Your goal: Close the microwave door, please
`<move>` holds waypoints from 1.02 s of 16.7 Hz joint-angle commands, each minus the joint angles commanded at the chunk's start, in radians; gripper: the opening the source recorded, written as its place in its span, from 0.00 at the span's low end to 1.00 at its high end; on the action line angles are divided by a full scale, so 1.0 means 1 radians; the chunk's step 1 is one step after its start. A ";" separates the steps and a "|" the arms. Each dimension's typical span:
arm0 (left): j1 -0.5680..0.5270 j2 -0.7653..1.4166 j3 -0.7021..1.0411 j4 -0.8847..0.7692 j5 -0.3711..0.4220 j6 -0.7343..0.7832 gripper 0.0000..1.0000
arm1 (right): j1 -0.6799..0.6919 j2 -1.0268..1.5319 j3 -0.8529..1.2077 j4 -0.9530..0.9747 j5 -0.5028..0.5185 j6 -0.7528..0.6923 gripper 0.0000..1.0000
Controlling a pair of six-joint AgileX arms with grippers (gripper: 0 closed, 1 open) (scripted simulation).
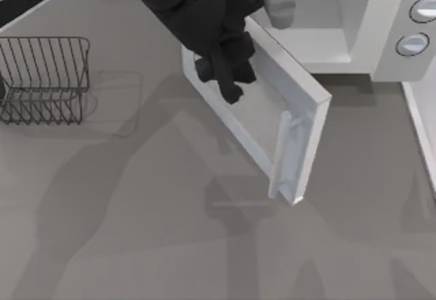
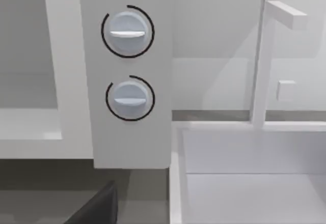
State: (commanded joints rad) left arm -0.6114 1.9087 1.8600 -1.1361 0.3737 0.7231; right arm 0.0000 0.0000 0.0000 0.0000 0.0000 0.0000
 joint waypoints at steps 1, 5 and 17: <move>-0.006 0.006 0.009 -0.001 -0.002 -0.004 0.00 | 0.000 0.000 0.000 0.000 0.000 0.000 1.00; -0.039 0.042 0.053 -0.003 -0.014 -0.038 0.00 | 0.000 0.000 0.000 0.000 0.000 0.000 1.00; -0.121 0.081 0.083 -0.006 0.027 -0.031 0.00 | 0.000 0.000 0.000 0.000 0.000 0.000 1.00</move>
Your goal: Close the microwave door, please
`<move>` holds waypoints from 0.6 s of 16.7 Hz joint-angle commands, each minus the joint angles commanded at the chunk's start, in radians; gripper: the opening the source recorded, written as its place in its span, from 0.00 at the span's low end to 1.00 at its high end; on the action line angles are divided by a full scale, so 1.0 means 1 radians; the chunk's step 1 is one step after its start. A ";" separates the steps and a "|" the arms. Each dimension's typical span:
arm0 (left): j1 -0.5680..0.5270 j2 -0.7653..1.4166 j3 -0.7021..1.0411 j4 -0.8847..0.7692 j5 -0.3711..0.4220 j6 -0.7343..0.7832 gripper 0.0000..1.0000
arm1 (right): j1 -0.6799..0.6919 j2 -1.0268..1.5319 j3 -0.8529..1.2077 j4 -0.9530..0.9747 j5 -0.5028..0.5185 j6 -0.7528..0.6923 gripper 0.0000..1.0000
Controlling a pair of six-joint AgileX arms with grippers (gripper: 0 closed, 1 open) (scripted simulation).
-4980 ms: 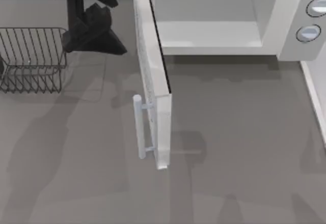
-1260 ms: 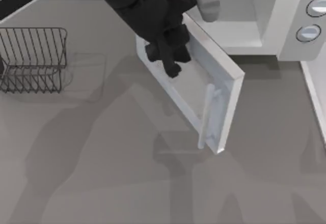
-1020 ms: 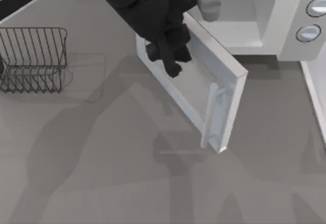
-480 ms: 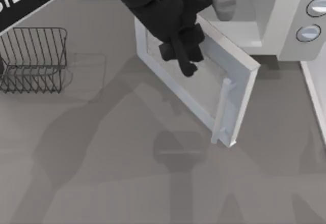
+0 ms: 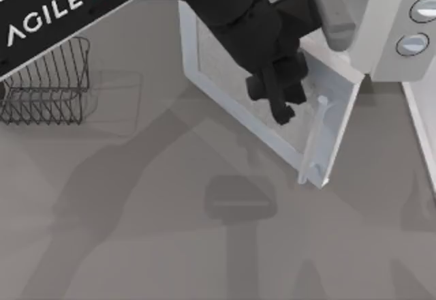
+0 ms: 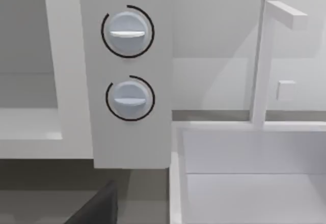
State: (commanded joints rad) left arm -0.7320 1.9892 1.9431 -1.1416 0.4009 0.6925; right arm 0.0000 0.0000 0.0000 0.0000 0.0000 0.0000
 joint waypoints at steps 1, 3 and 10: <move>0.005 0.003 0.004 -0.003 -0.009 -0.012 0.00 | 0.000 0.000 0.000 0.000 0.000 0.000 1.00; 0.029 0.005 0.022 -0.001 -0.038 -0.035 0.00 | 0.000 0.000 0.000 0.000 0.000 0.000 1.00; 0.030 0.013 0.036 -0.011 -0.051 -0.047 0.00 | 0.000 0.000 0.000 0.000 0.000 0.000 1.00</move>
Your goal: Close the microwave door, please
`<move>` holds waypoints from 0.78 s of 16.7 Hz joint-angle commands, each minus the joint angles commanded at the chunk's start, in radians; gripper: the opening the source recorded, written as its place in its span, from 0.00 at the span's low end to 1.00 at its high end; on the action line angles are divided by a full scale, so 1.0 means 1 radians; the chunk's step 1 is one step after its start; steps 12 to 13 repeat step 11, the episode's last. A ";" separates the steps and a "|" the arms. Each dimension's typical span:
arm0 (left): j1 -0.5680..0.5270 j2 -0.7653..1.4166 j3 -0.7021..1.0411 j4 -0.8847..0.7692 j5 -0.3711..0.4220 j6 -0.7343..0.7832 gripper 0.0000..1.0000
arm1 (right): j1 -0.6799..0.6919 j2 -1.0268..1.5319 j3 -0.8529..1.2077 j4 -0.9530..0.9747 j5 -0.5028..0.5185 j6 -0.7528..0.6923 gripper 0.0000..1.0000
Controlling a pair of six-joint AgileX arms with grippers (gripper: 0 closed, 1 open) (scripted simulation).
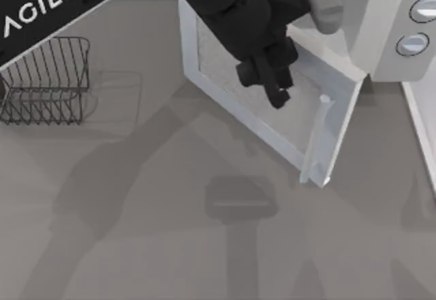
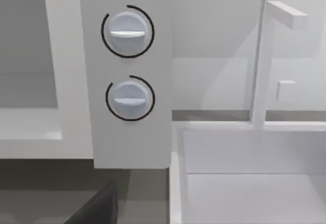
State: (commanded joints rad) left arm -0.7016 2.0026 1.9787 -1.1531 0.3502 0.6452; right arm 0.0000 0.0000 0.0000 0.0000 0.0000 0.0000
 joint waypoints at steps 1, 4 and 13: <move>-0.011 0.012 0.000 -0.011 0.004 -0.002 0.00 | 0.000 0.000 0.000 0.000 0.000 0.000 1.00; -0.039 0.057 0.009 -0.040 0.017 -0.013 0.00 | 0.000 0.000 0.000 0.000 0.000 0.000 1.00; -0.027 0.046 0.080 -0.002 -0.019 -0.034 0.00 | 0.000 0.000 0.000 0.000 0.000 0.000 1.00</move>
